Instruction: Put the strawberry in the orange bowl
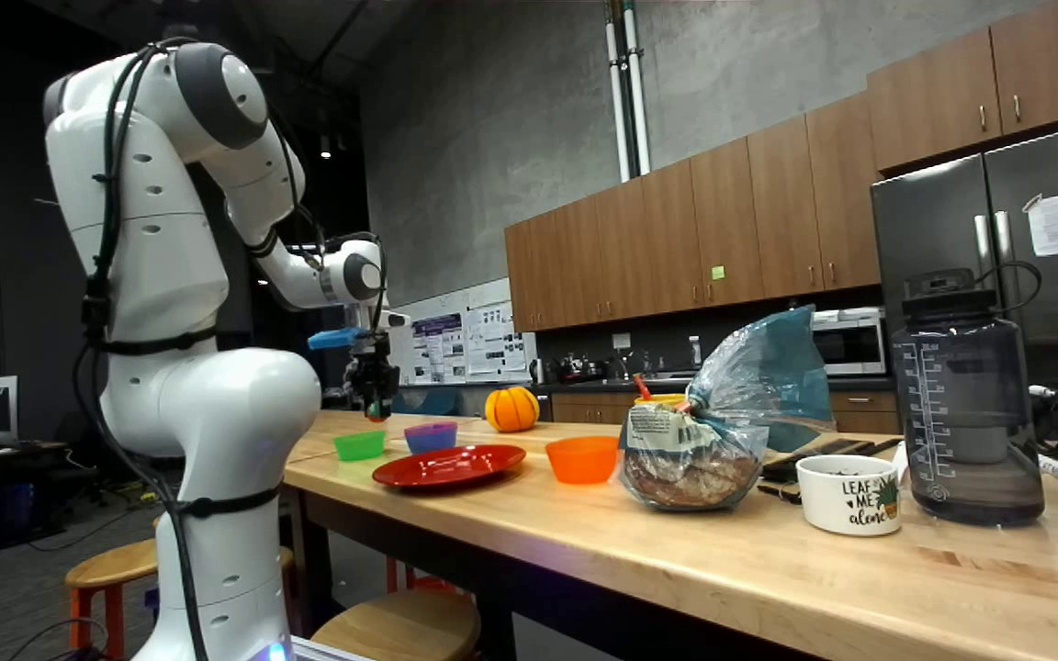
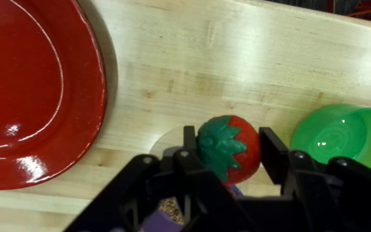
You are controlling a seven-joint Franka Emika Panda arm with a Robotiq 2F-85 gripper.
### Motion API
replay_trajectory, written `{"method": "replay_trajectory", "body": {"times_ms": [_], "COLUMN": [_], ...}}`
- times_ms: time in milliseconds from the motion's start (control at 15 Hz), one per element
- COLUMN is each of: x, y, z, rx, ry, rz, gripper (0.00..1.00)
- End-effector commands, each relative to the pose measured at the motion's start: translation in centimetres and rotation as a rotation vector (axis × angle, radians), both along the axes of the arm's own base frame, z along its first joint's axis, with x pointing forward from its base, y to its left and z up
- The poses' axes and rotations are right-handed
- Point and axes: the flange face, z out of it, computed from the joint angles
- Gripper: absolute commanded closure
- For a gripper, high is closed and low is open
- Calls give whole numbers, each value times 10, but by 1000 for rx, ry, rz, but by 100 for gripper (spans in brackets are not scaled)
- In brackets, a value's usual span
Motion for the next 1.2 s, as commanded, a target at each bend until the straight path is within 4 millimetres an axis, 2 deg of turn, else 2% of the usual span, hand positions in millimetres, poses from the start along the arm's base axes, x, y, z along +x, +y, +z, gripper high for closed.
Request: {"method": "replay_trajectory", "body": {"times_ms": [0,333,667,733,1133], "x": [-3,5,13,13,15], "y": [-23,-55,-81,-72,-78], "z": [26,51,67,56,60], "rx": [0,11,20,26,28], "ry": [-20,-62,-84,-81,-83], "rz": [-42,-98,-137,-138,-149], "gripper": [75,75,75,50,50]}}
